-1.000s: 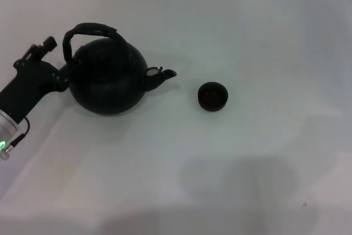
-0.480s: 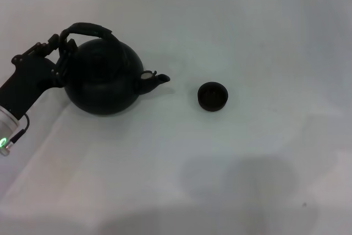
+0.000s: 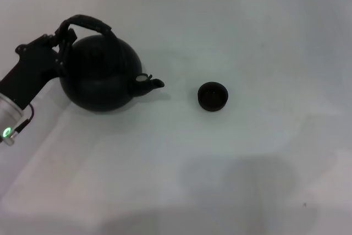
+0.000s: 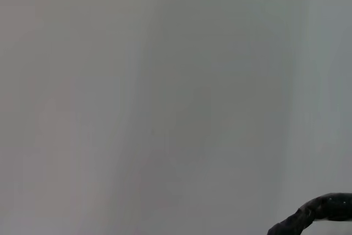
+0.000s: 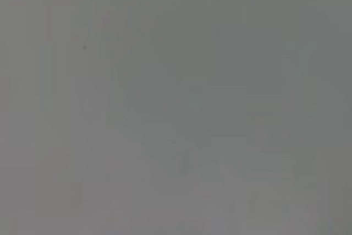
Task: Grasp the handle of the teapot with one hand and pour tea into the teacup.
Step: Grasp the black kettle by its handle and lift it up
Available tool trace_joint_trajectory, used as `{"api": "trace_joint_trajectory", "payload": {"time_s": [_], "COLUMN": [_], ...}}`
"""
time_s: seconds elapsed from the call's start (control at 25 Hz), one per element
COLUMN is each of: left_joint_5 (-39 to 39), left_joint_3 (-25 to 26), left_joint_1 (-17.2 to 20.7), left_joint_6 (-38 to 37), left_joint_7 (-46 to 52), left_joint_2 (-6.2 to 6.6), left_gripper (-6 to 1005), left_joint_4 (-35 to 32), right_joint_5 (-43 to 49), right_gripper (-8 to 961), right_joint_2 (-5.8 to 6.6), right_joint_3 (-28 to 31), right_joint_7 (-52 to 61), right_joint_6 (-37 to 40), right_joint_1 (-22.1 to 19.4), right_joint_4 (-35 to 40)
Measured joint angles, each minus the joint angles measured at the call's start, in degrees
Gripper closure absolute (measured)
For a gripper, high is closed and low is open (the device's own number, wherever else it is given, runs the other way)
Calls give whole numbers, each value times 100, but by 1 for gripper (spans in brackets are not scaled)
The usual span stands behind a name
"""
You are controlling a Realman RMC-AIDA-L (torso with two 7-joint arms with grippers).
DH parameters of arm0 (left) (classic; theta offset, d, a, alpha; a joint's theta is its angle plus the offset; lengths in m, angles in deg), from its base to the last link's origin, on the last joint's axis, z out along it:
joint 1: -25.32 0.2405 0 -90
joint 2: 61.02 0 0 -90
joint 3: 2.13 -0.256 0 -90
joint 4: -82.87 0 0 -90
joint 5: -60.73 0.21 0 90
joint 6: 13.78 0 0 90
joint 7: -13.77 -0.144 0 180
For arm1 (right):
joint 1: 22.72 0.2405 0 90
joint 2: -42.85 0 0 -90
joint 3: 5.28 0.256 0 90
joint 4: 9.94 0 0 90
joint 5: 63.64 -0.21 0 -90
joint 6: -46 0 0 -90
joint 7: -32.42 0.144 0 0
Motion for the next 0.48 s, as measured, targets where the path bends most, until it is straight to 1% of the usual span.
{"api": "trace_joint_trajectory", "payload": {"time_s": [0.24,0.36,0.48], "left_joint_5": [-45,-44,-14], "left_joint_3": [163,175,154], "left_joint_1": [-266,-375,-478], "left_joint_6": [0,0,0], "left_joint_7": [-139,-519,-1103], "left_joint_2": [-20,-21,-24], "left_gripper": [872,872,872], "left_joint_4": [-45,-166,-290], "right_joint_5": [0,0,0], "right_gripper": [108,108,108], "right_joint_2": [-6,-7,-8], "right_joint_3": [78,80,80], "right_joint_7": [0,0,0], "right_joint_6": [3,5,7], "right_joint_1": [4,6,9], "right_joint_4": [-11,-20,-22]}}
